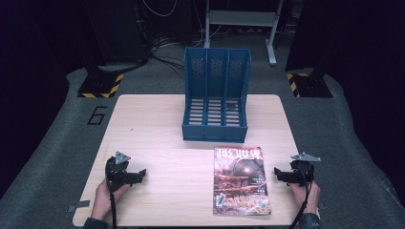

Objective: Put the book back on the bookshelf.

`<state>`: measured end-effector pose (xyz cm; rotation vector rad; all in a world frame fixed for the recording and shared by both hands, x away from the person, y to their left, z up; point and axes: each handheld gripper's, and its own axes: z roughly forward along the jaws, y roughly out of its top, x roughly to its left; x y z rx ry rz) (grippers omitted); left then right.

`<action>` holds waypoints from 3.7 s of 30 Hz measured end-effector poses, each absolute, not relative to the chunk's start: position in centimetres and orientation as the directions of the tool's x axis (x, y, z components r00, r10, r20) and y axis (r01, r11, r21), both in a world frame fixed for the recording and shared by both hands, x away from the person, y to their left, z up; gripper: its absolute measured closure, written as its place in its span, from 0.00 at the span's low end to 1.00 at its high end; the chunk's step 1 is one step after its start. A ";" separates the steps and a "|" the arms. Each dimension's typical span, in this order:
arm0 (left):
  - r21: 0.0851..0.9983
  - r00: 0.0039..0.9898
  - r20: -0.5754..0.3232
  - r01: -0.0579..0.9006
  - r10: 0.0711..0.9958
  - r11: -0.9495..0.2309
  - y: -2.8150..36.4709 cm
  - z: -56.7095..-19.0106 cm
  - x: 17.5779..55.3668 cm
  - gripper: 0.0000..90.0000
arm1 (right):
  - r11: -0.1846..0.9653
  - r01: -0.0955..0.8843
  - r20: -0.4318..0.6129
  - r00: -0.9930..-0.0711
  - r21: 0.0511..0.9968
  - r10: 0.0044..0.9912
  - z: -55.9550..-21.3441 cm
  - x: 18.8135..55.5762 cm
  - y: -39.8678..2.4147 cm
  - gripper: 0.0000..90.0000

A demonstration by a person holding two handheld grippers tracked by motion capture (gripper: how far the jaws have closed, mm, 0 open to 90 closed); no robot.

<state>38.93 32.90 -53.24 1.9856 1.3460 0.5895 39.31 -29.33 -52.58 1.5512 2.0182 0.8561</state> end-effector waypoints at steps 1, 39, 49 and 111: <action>0.731 0.365 0.002 0.635 0.931 -0.250 32.8 -53.2 38.9 0.00 | 0.174 0.683 0.018 -0.265 0.709 0.964 -52.6 39.3 -29.3 0.05; 0.720 0.379 0.003 0.642 0.925 -0.265 32.7 -53.1 38.7 0.00 | 0.250 0.722 0.205 -0.479 0.645 0.854 -51.1 34.5 -22.6 0.43; 0.723 0.377 0.005 0.639 0.926 -0.263 32.7 -53.2 38.7 0.00 | 0.259 0.698 0.176 -0.486 0.668 0.856 -51.3 33.9 -21.3 0.48; 0.690 0.625 0.008 0.561 0.781 -0.457 21.9 -52.6 39.9 0.00 | 0.446 0.719 0.168 -0.607 0.533 0.777 -50.0 41.5 -13.6 0.42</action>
